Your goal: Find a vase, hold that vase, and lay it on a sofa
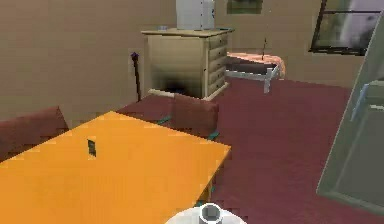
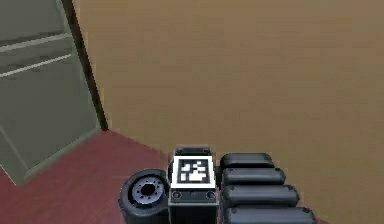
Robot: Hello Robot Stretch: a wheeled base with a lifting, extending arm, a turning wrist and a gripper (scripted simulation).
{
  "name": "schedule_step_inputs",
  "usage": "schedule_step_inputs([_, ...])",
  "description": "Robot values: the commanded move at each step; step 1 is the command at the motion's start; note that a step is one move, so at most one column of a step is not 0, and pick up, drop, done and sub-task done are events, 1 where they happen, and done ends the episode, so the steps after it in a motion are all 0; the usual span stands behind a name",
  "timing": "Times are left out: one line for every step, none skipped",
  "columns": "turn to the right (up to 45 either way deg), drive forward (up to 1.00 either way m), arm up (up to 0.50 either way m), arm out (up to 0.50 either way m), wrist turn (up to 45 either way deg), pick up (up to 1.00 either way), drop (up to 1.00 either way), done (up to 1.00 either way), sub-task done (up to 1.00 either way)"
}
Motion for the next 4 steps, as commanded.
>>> schedule_step_inputs([30.0,0.00,0.00,0.00,0.0,0.00,0.00,0.00,0.00])
schedule_step_inputs([0.0,1.00,0.00,0.00,0.0,0.00,0.00,0.00,0.00])
schedule_step_inputs([9.0,0.00,0.00,0.00,0.0,0.00,0.00,0.00,0.00])
schedule_step_inputs([0.0,0.10,0.00,0.00,0.0,0.00,0.00,0.00,0.00])
